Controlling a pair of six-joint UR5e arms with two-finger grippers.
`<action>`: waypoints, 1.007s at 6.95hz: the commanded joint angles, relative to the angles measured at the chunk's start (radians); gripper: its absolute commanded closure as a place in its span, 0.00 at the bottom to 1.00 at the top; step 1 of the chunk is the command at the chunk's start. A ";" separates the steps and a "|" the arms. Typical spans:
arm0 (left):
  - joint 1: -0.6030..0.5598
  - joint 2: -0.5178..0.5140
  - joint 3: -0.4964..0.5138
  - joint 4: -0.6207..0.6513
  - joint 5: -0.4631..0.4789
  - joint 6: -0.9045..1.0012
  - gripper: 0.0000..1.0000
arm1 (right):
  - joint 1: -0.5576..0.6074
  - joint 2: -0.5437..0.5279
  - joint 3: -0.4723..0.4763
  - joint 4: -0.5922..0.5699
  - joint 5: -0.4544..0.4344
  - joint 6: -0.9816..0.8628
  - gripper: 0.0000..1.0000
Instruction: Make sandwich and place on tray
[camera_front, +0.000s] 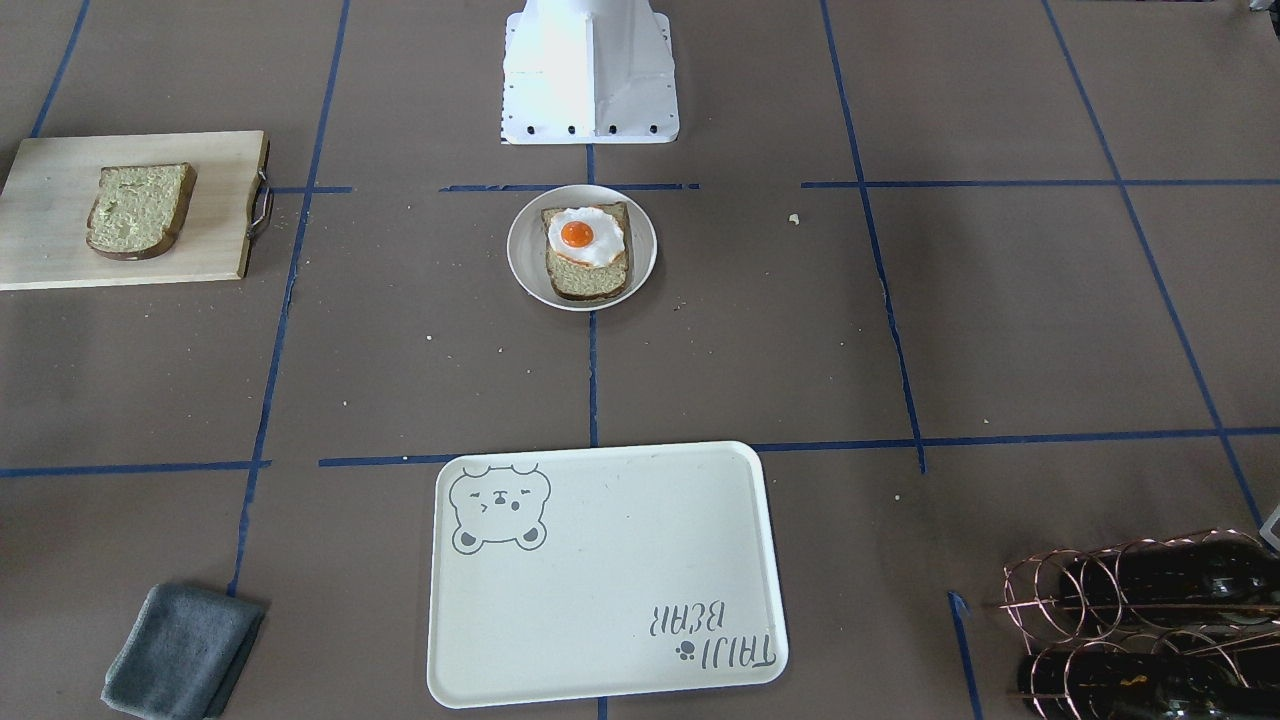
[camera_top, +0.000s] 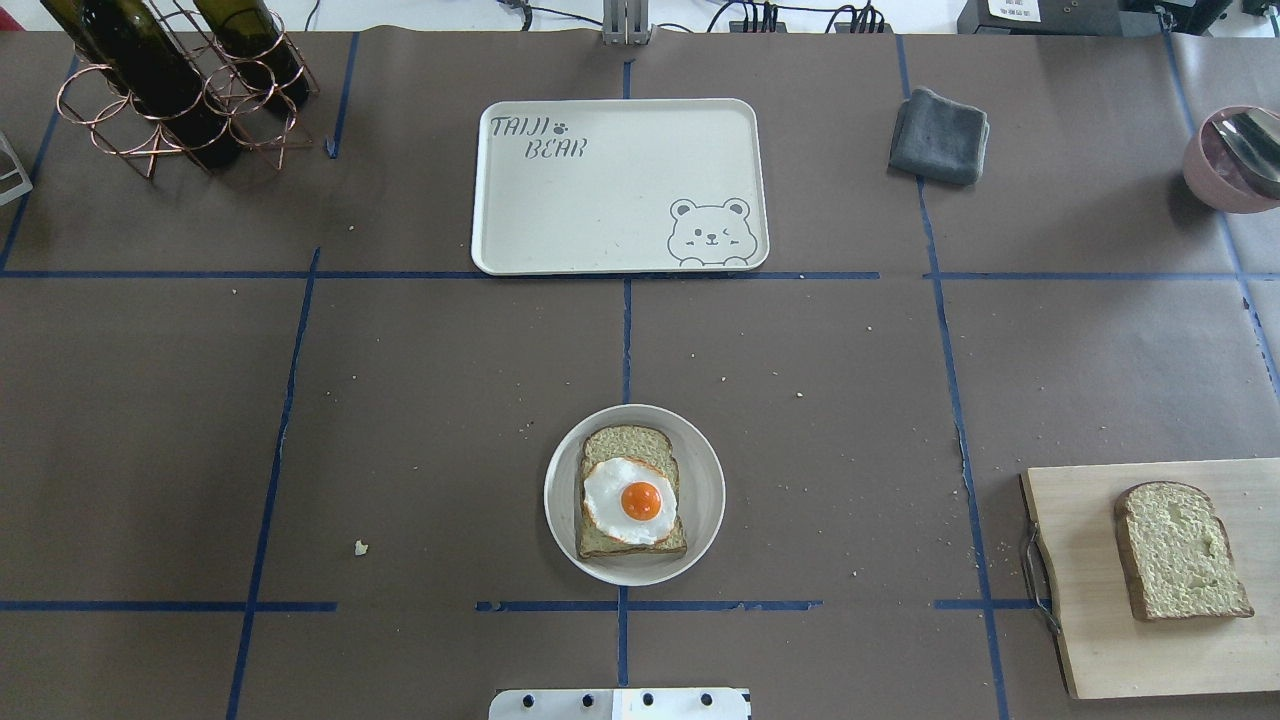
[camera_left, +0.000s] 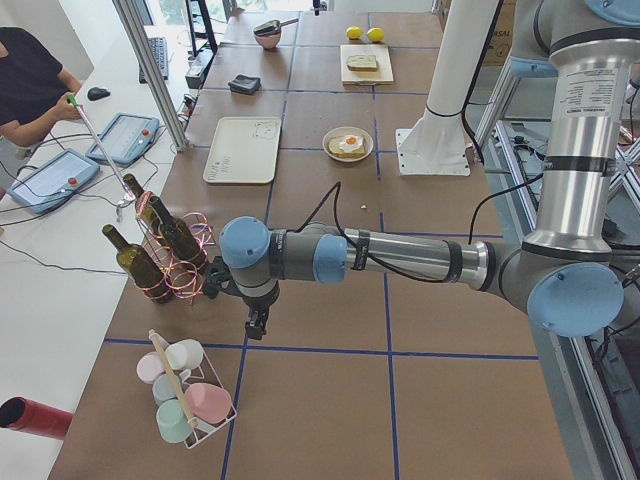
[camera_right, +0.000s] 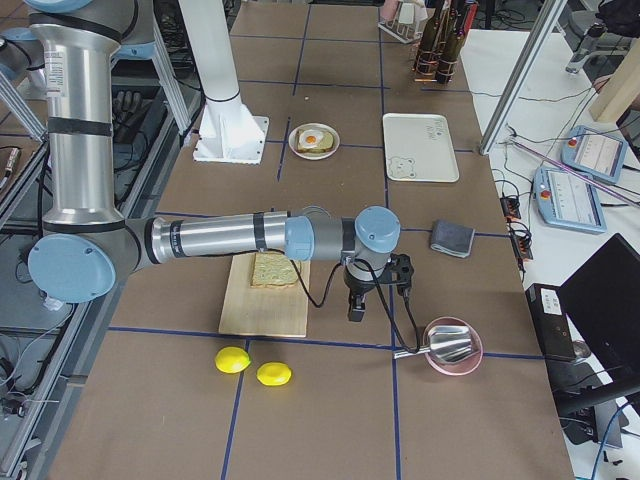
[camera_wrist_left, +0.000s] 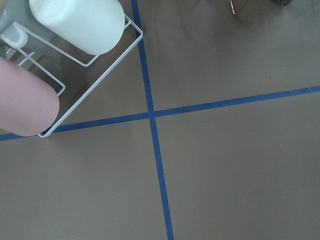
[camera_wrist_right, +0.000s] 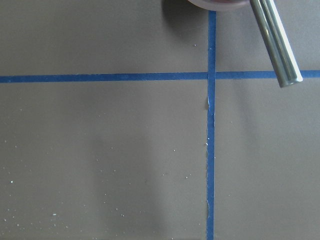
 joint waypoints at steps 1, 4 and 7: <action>0.001 0.004 -0.034 -0.002 0.000 -0.005 0.00 | 0.000 0.004 0.024 0.002 0.000 0.000 0.00; 0.002 0.007 -0.041 -0.002 -0.009 -0.007 0.00 | -0.038 0.003 0.082 0.003 0.023 -0.003 0.00; 0.005 0.008 -0.052 -0.005 -0.006 -0.009 0.00 | -0.269 -0.062 0.249 0.003 0.035 0.196 0.00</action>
